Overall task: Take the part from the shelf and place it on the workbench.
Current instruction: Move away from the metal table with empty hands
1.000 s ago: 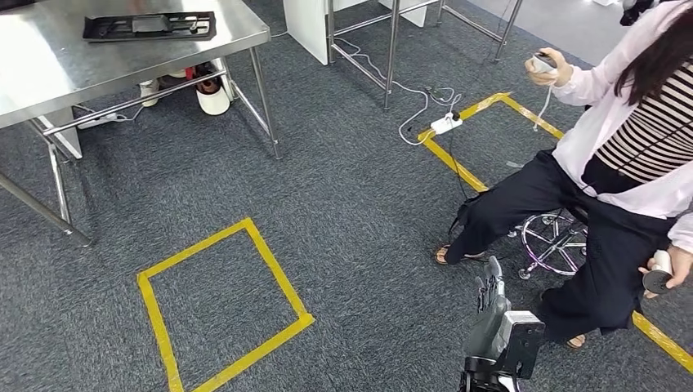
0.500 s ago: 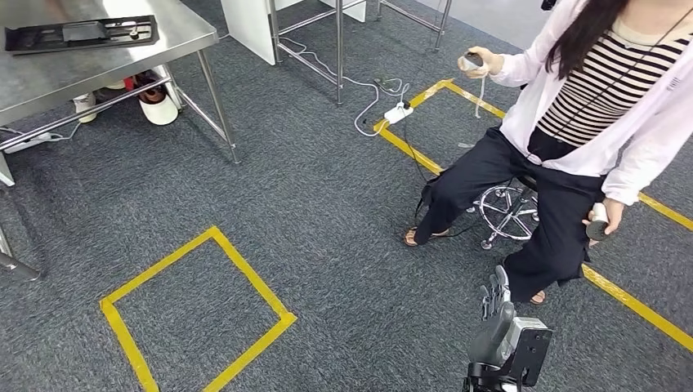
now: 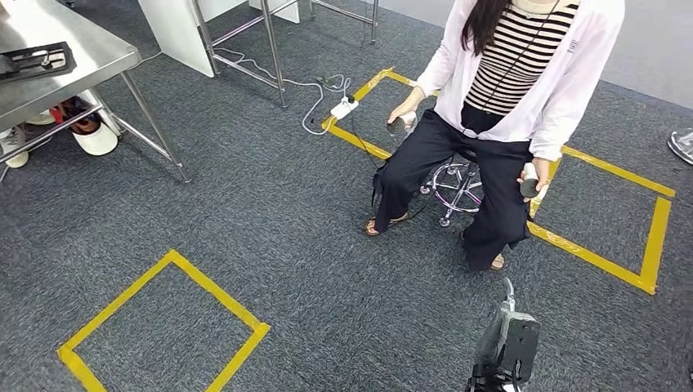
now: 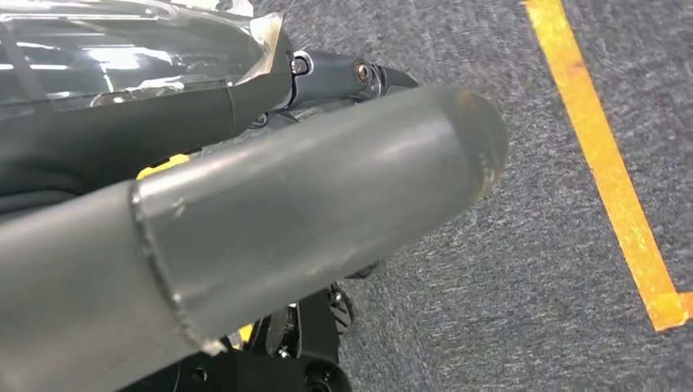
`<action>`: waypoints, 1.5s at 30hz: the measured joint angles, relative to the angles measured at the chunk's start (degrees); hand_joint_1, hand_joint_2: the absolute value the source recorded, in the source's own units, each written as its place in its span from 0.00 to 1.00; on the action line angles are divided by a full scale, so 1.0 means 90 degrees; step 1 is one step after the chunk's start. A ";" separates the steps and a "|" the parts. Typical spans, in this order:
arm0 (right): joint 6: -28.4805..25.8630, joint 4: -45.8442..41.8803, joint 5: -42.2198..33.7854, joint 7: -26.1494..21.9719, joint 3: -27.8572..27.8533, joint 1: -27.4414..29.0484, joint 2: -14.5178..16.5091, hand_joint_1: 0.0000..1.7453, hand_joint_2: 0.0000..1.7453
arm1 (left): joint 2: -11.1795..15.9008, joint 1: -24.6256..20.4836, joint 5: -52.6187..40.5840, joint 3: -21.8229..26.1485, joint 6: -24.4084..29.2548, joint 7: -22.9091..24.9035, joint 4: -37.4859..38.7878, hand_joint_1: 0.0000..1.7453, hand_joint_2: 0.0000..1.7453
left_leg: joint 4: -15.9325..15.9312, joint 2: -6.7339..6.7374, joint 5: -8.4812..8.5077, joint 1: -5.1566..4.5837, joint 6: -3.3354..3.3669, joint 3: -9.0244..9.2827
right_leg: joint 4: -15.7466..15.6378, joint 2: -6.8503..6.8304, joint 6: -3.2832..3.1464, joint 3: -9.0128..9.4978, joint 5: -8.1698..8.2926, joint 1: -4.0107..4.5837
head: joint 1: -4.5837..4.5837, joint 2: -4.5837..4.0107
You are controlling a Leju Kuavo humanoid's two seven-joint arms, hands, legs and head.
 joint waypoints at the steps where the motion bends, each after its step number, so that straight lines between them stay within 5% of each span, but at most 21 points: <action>1: -0.0033 0.0431 -0.0015 0.0031 -0.0152 -0.0144 -0.0014 0.00 0.00 | 0.0000 -0.0001 -0.0028 -0.0001 -0.0021 0.0002 0.0000 0.00 0.00 | -0.0395 -0.0054 0.0245 0.0032 -0.0006 0.0187 | 0.0022 0.0091 0.0008 -0.0003 0.0001 -0.0006 | -0.0001 0.0000; 3: -0.0055 0.1444 -0.0054 0.0085 -0.0453 -0.0477 -0.0055 0.00 0.00 | -0.0007 -0.0007 -0.0074 -0.0006 -0.0077 0.0011 0.0003 0.00 0.00 | -0.1171 -0.0327 0.0560 0.0093 -0.0014 0.0548 | 0.0095 0.0262 0.0062 -0.0052 -0.0009 0.0005 | -0.0001 0.0000; 5: -0.0128 0.2440 0.0005 0.0224 -0.0674 -0.0775 -0.0095 0.00 0.00 | -0.0021 -0.0015 -0.0112 -0.0018 -0.0151 0.0017 0.0007 0.00 0.00 | -0.1427 -0.0484 0.0584 0.0093 0.0011 0.0651 | 0.0134 0.0391 0.0163 -0.0147 0.0004 0.0026 | -0.0002 0.0000; 7: -0.0226 0.3383 0.0126 0.0461 -0.0807 -0.0930 -0.0132 0.00 0.00 | -0.0044 -0.0035 -0.0134 -0.0042 -0.0247 0.0010 0.0008 0.00 0.00 | -0.1468 -0.0358 0.0629 0.0053 0.0121 0.0648 | 0.0128 0.0444 0.0269 -0.0242 0.0038 0.0021 | -0.0001 0.0000; 9: -0.0286 0.4149 0.0206 0.0611 -0.0880 -0.1005 -0.0151 0.00 0.00 | -0.0070 -0.0047 -0.0137 -0.0059 -0.0315 -0.0002 0.0010 0.00 0.00 | -0.1539 -0.0199 0.0692 0.0030 0.0262 0.0651 | 0.0360 0.0157 0.0298 -0.0408 -0.0100 0.0019 | 0.0017 0.0000; 11: -0.0310 0.4608 0.0235 0.0646 -0.0910 -0.1100 -0.0144 0.00 0.00 | -0.0082 -0.0036 -0.0138 -0.0058 -0.0329 -0.0006 0.0010 0.00 0.00 | -0.1569 -0.0009 0.0716 0.0002 0.0332 0.0638 | 0.1085 -0.0196 0.0263 -0.0774 -0.0475 0.0016 | 0.0043 0.0000; 14: -0.0317 0.5078 0.0252 0.0711 -0.0940 -0.1194 -0.0150 0.00 0.00 | -0.0087 -0.0026 -0.0138 -0.0058 -0.0350 -0.0007 0.0010 0.00 0.00 | -0.1566 0.0291 0.0717 -0.0043 0.0344 0.0613 | 0.2014 -0.0278 0.0319 -0.1189 -0.0812 0.0004 | 0.0054 0.0000; 15: -0.0312 0.5181 0.0267 0.0760 -0.0948 -0.1203 -0.0157 0.00 0.00 | -0.0087 -0.0029 -0.0137 -0.0058 -0.0371 -0.0007 0.0010 0.00 0.00 | -0.1566 0.0373 0.0715 -0.0048 0.0341 0.0614 | 0.1868 -0.0304 0.0364 -0.1081 -0.0736 0.0004 | 0.0057 0.0000; 17: -0.0254 0.5343 0.0337 0.0914 -0.0954 -0.1235 -0.0160 0.00 0.00 | -0.0094 -0.0036 -0.0160 -0.0062 -0.0419 0.0007 0.0010 0.00 0.00 | -0.1562 0.0520 0.0706 -0.0058 0.0323 0.0633 | 0.0969 -0.0550 0.0421 -0.0545 -0.0437 0.0012 | 0.0065 0.0000; 20: -0.0073 0.5557 0.0504 0.1152 -0.0939 -0.1298 -0.0086 0.00 0.00 | -0.0119 -0.0046 -0.0280 -0.0124 -0.0441 0.0080 0.0020 0.00 0.00 | -0.1544 0.0717 0.0657 -0.0110 0.0222 0.0682 | 0.0132 -0.0904 0.0313 -0.0081 -0.0145 0.0094 | 0.0077 0.0000; 23: 0.0129 0.5730 0.0486 0.1128 -0.0905 -0.1244 0.0012 0.00 0.00 | -0.0157 -0.0078 -0.0324 -0.0166 -0.0481 0.0103 0.0034 0.00 0.00 | -0.1497 0.0761 0.0577 -0.0080 0.0112 0.0711 | 0.0111 -0.0685 0.0168 -0.0106 -0.0080 0.0076 | 0.0070 0.0000; 26: 0.0381 0.5823 0.0426 0.1082 -0.0907 -0.1225 0.0057 0.00 0.00 | -0.0162 -0.0053 -0.0308 -0.0168 -0.0516 0.0088 0.0048 0.00 0.00 | -0.0672 0.0205 0.0026 -0.0032 0.0033 0.0370 | 0.0091 -0.0442 0.0024 -0.0099 -0.0017 0.0027 | 0.0037 0.0000; 28: 0.0463 0.5880 0.0449 0.1127 -0.0906 -0.1233 0.0055 0.00 0.00 | -0.0157 -0.0024 -0.0279 -0.0166 -0.0518 0.0072 0.0060 0.00 0.00 | 0.0112 0.0045 -0.0318 -0.0026 0.0025 0.0001 | 0.0094 -0.0266 -0.0021 -0.0118 0.0003 0.0047 | 0.0027 0.0000; 30: 0.0471 0.5925 0.0453 0.1189 -0.0906 -0.1228 0.0051 0.00 0.00 | -0.0152 -0.0014 -0.0237 -0.0161 -0.0518 0.0050 0.0063 0.00 0.00 | 0.0187 0.0013 -0.0192 -0.0007 0.0026 -0.0063 | 0.0102 -0.0080 -0.0028 -0.0117 0.0010 0.0057 | 0.0025 0.0000; 33: 0.0465 0.5957 0.0452 0.1261 -0.0906 -0.1247 0.0052 0.00 0.00 | -0.0148 -0.0013 -0.0206 -0.0155 -0.0518 0.0035 0.0064 0.00 0.00 | -0.0949 -0.0267 0.0438 0.0069 0.0015 0.0443 | 0.0172 0.0174 0.0000 -0.0141 0.0005 0.0065 | 0.0016 0.0000; 35: 0.0461 0.5966 0.0447 0.1300 -0.0906 -0.1272 0.0057 0.00 0.00 | -0.0144 -0.0022 -0.0205 -0.0154 -0.0517 0.0035 0.0067 0.00 0.00 | -0.1337 -0.0447 0.0562 0.0076 0.0043 0.0599 | 0.0220 0.0296 0.0073 -0.0214 0.0012 0.0086 | 0.0017 0.0000; 37: 0.0470 0.5979 0.0419 0.1340 -0.0906 -0.1281 0.0057 0.00 0.00 | -0.0149 -0.0038 -0.0202 -0.0153 -0.0527 0.0036 0.0070 0.00 0.00 | -0.1361 -0.0347 0.0591 0.0026 0.0137 0.0586 | 0.0205 0.0397 0.0177 -0.0300 0.0048 0.0086 | 0.0024 0.0000; 39: 0.0481 0.5993 0.0381 0.1375 -0.0906 -0.1282 0.0057 0.00 0.00 | -0.0160 -0.0045 -0.0201 -0.0152 -0.0543 0.0036 0.0070 0.00 0.00 | -0.1420 -0.0210 0.0651 0.0003 0.0253 0.0590 | 0.0343 0.0230 0.0225 -0.0414 -0.0021 0.0077 | 0.0032 0.0000; 42: 0.0488 0.6003 0.0357 0.1398 -0.0906 -0.1319 0.0059 0.00 0.00 | -0.0157 -0.0034 -0.0201 -0.0151 -0.0558 0.0036 0.0070 0.00 0.00 | -0.1461 0.0057 0.0690 -0.0027 0.0356 0.0563 | 0.1433 -0.0208 0.0186 -0.0953 -0.0567 0.0063 | 0.0074 0.0000; 44: 0.0488 0.6010 0.0353 0.1404 -0.0908 -0.1321 0.0052 0.00 0.00 | -0.0154 -0.0030 -0.0201 -0.0150 -0.0558 0.0036 0.0070 0.00 0.00 | -0.1460 0.0240 0.0692 -0.0049 0.0365 0.0543 | 0.2078 -0.0262 0.0219 -0.1239 -0.0806 0.0051 | 0.0080 0.0000; 45: 0.0488 0.6014 0.0350 0.1406 -0.0908 -0.1315 0.0049 0.00 0.00 | -0.0154 -0.0031 -0.0201 -0.0150 -0.0558 0.0036 0.0070 0.00 0.00 | -0.1460 0.0325 0.0692 -0.0055 0.0366 0.0540 | 0.2057 -0.0281 0.0260 -0.1197 -0.0780 0.0049 | 0.0085 0.0000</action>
